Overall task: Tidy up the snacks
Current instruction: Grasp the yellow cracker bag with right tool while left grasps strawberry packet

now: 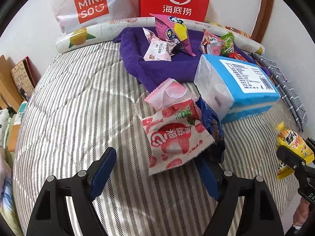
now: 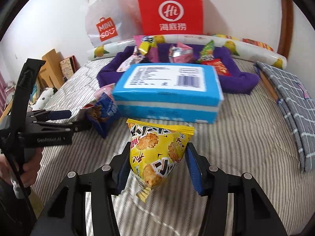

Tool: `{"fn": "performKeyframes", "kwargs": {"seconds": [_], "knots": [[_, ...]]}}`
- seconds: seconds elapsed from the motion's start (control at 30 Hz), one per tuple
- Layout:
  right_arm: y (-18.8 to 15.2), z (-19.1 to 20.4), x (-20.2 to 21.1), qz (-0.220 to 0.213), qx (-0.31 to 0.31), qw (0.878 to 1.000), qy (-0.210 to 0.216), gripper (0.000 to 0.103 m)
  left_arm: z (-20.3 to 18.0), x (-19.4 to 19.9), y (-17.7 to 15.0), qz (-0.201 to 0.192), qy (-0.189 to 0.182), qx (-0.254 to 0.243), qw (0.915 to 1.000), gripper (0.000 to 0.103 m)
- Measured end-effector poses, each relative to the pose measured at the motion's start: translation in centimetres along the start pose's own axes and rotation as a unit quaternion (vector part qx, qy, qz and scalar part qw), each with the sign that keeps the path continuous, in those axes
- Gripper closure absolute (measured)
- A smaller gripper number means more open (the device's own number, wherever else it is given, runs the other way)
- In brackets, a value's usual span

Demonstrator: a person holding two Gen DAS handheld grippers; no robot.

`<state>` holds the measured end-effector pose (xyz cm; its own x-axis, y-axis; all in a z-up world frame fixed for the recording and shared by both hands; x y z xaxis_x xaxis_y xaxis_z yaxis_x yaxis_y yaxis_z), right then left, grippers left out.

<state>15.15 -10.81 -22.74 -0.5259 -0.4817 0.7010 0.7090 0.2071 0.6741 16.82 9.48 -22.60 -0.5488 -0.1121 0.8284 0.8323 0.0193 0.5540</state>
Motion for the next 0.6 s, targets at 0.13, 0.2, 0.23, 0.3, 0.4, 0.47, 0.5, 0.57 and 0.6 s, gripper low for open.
{"fn": "performKeyframes", "kwargs": {"seconds": [0.13,0.2,0.23,0.3,0.4,0.47,0.5,0.57,0.6], "knots": [[-0.8,-0.9,0.3,0.003,-0.015,1.000,-0.007,0.051,-0.1,-0.1,0.3,-0.010,-0.010,-0.004,0.9999,0.024],[-1.2,-1.2,0.3,0.007,-0.019,1.000,-0.009,0.051,-0.2,-0.2,0.6,-0.015,-0.020,0.000,0.9997,0.024],[-1.5,-1.5,0.2,0.009,-0.023,1.000,-0.012,0.051,-0.2,-0.2,0.7,-0.016,-0.024,0.001,0.9996,0.026],[-1.9,-2.0,0.2,0.013,-0.032,0.999,-0.014,0.051,-0.3,-0.2,1.0,-0.020,-0.031,0.002,0.9993,0.030],[-2.1,-2.6,0.3,0.014,-0.041,0.999,-0.018,0.051,-0.6,-0.4,1.2,-0.019,-0.037,0.000,0.9991,0.036],[-2.1,-2.9,0.4,0.013,-0.045,0.999,-0.022,0.051,-0.8,-0.7,1.2,-0.014,-0.045,-0.001,0.9989,0.047],[-2.1,-3.0,0.5,0.013,-0.045,0.999,-0.024,0.051,-0.9,-0.8,1.2,-0.012,-0.046,-0.002,0.9989,0.050],[-2.1,-3.1,0.6,0.011,-0.046,0.999,-0.027,0.051,-1.0,-0.8,1.2,-0.017,-0.041,-0.006,0.9990,0.054],[-2.1,-3.2,0.7,0.011,-0.047,0.998,-0.028,0.051,-0.9,-0.8,1.1,-0.017,-0.042,-0.007,0.9990,0.055]]}}
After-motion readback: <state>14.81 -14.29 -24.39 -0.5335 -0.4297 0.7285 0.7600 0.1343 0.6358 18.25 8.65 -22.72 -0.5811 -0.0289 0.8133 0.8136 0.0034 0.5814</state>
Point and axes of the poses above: each gripper's, at about its wrist camera, not at the fingertips, and x roughly against the way its jaws point, z to its left, y to its top, the point moved 5 cm from there along -x, roughly the way its jaws point, and after that the axes turned 10 degrees about y, right-handed, at the moved point
